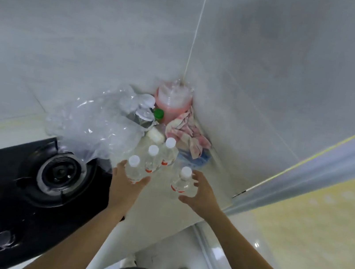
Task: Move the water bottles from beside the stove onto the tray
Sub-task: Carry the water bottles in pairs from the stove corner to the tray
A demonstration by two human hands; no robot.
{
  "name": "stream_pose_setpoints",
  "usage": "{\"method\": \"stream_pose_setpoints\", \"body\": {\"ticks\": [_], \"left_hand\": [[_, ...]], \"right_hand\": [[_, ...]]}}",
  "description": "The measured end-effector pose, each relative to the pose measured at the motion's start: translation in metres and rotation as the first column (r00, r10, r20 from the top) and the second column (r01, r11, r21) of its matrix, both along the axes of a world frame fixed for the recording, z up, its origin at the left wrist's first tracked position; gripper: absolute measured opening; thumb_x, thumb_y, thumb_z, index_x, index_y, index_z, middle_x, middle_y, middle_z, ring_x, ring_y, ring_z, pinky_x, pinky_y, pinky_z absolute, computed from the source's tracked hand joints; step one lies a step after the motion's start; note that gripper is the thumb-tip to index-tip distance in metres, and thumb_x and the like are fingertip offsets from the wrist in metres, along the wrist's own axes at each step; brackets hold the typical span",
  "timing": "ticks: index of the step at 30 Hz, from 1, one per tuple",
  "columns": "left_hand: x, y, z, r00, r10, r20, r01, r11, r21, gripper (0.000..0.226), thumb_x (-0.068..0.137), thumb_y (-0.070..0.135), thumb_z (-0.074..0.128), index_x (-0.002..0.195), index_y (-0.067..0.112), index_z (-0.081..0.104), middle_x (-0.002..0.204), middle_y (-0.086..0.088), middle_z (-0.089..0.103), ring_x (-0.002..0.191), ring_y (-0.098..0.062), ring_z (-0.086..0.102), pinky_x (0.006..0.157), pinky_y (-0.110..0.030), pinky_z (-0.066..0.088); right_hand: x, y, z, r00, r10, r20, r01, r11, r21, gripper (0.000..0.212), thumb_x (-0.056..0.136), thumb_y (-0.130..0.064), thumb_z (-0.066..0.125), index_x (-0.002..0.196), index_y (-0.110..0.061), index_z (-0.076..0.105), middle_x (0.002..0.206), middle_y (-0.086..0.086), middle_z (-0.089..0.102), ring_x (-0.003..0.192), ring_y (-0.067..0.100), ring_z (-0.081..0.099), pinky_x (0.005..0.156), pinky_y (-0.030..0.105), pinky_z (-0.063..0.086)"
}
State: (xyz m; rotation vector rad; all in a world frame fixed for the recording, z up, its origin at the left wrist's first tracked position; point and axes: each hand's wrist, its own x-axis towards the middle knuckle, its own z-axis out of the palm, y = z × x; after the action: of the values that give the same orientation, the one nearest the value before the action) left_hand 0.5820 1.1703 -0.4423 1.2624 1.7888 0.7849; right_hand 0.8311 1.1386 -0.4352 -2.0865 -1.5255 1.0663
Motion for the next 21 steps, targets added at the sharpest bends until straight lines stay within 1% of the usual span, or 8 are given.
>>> {"method": "stream_pose_setpoints", "body": {"ticks": [4,6,9,10,12,15,19,21], "left_hand": [[0.012,0.003,-0.006,0.986,0.150,0.068,-0.146,0.987,-0.068,0.072,0.067,0.026,0.098,0.127,0.014,0.059,0.120,0.000,0.065,0.110,-0.024,0.066,0.092,-0.036,0.053],[0.017,0.004,-0.007,0.971,0.213,0.112,-0.204,0.975,-0.088,0.065,0.070,0.017,0.098,0.121,0.017,0.059,0.112,0.003,0.066,0.103,-0.022,0.066,0.082,-0.025,0.048],[0.022,0.003,-0.009,0.955,0.278,0.101,-0.268,0.958,-0.097,0.066,0.072,0.016,0.096,0.125,0.025,0.059,0.112,0.007,0.069,0.101,-0.017,0.066,0.086,-0.031,0.048],[0.023,0.003,-0.011,0.950,0.301,0.086,-0.292,0.951,-0.104,0.064,0.073,0.017,0.095,0.126,0.028,0.059,0.112,0.007,0.070,0.101,-0.017,0.066,0.086,-0.033,0.049],[0.028,0.002,-0.013,0.934,0.351,0.070,-0.342,0.932,-0.117,0.058,0.077,0.018,0.093,0.124,0.030,0.061,0.110,0.007,0.072,0.101,-0.020,0.069,0.084,-0.034,0.051],[0.036,-0.004,-0.015,0.905,0.423,0.047,-0.418,0.904,-0.090,0.052,0.077,0.018,0.092,0.121,0.028,0.065,0.105,0.006,0.075,0.098,-0.019,0.071,0.082,-0.036,0.055],[0.048,-0.021,-0.010,0.853,0.520,0.032,-0.519,0.854,-0.048,0.037,0.080,0.030,0.092,0.108,0.029,0.067,0.097,0.007,0.075,0.092,-0.014,0.071,0.082,-0.040,0.060],[0.052,-0.037,-0.004,0.827,0.560,0.052,-0.559,0.829,-0.024,0.037,0.081,0.028,0.091,0.109,0.028,0.068,0.098,0.007,0.075,0.092,-0.011,0.072,0.080,-0.035,0.060]], "right_hand": [[0.010,0.028,-0.024,0.992,0.070,-0.108,-0.072,0.997,-0.006,0.085,0.068,-0.021,0.099,0.138,-0.031,0.052,0.136,-0.006,0.061,0.128,0.020,0.058,0.109,0.039,0.046],[0.014,0.039,-0.032,0.981,0.118,-0.154,-0.124,0.992,-0.031,0.085,0.064,-0.024,0.101,0.133,-0.037,0.053,0.130,-0.011,0.064,0.123,0.015,0.059,0.102,0.030,0.046],[0.018,0.049,-0.042,0.951,0.212,-0.224,-0.231,0.971,-0.060,0.083,0.060,-0.025,0.103,0.129,-0.034,0.059,0.119,-0.016,0.069,0.109,0.003,0.063,0.086,0.007,0.041],[0.021,0.051,-0.045,0.940,0.239,-0.245,-0.259,0.964,-0.052,0.079,0.059,-0.024,0.103,0.125,-0.034,0.060,0.115,-0.016,0.070,0.103,-0.002,0.064,0.083,0.005,0.042],[0.026,0.055,-0.054,0.922,0.263,-0.283,-0.283,0.959,-0.031,0.071,0.058,-0.028,0.104,0.115,-0.036,0.064,0.107,-0.017,0.074,0.099,-0.007,0.066,0.087,0.013,0.048],[0.033,0.060,-0.063,0.896,0.302,-0.324,-0.318,0.948,0.004,0.066,0.059,-0.039,0.101,0.116,-0.034,0.067,0.109,-0.015,0.077,0.105,0.006,0.072,0.093,0.030,0.058],[0.037,0.068,-0.065,0.882,0.314,-0.352,-0.328,0.944,0.020,0.056,0.066,-0.036,0.099,0.115,-0.027,0.072,0.110,-0.012,0.079,0.105,0.009,0.075,0.094,0.036,0.061],[0.034,0.069,-0.058,0.866,0.327,-0.379,-0.348,0.938,0.015,0.048,0.069,-0.031,0.098,0.111,-0.025,0.074,0.108,-0.012,0.080,0.102,0.009,0.076,0.092,0.034,0.061]]}}
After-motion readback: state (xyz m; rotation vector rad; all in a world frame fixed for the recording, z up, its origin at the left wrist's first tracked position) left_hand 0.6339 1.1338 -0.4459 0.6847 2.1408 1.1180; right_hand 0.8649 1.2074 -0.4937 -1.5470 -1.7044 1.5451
